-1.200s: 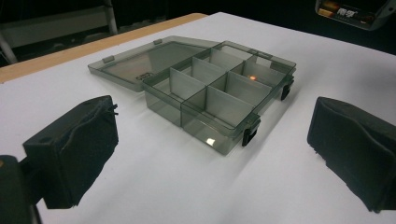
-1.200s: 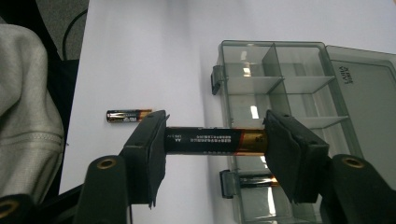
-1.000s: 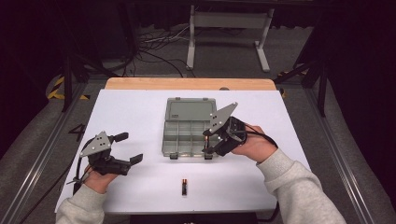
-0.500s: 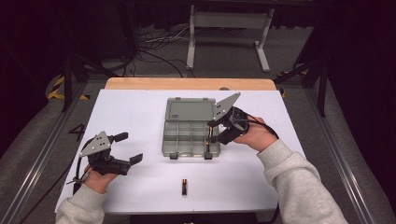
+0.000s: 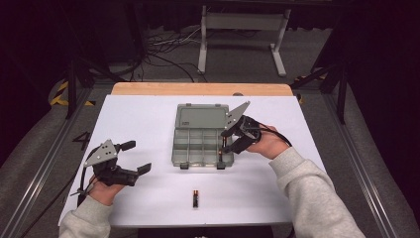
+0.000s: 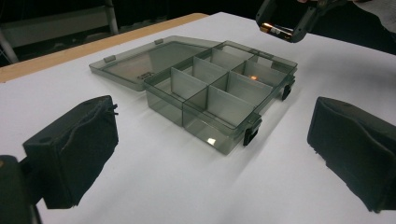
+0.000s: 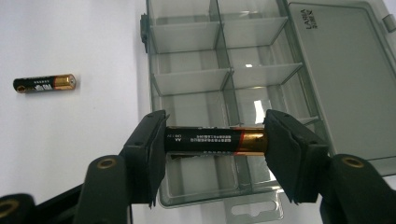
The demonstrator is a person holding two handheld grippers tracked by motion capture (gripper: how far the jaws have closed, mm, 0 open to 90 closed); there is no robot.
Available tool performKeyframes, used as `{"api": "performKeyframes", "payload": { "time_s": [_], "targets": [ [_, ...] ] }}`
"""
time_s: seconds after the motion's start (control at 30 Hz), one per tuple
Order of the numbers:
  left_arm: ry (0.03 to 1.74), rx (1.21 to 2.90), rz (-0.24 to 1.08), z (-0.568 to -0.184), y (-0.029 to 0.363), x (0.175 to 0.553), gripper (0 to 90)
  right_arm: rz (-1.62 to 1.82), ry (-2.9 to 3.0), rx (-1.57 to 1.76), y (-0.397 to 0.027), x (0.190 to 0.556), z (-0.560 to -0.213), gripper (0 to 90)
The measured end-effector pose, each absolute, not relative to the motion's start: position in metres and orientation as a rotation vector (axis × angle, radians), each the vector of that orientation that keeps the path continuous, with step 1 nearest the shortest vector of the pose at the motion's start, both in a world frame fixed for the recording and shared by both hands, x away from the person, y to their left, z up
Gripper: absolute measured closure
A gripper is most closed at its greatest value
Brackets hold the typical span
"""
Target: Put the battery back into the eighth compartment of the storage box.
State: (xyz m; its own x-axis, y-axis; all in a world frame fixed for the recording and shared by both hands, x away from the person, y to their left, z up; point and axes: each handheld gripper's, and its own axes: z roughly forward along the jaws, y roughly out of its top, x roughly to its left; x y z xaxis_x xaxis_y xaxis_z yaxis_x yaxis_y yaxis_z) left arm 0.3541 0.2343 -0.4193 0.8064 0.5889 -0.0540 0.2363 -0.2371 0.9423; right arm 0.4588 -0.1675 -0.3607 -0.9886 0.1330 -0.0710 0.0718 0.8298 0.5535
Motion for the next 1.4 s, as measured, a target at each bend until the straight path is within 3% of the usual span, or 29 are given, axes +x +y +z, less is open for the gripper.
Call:
{"api": "performKeyframes", "payload": {
  "time_s": [1.4],
  "targets": [
    [0.632, 1.818, 0.37, -0.419, 0.235, 0.354, 2.3, 0.762, 2.99, 0.163, -0.164, 0.466, -0.397, 41.3]
  ]
}}
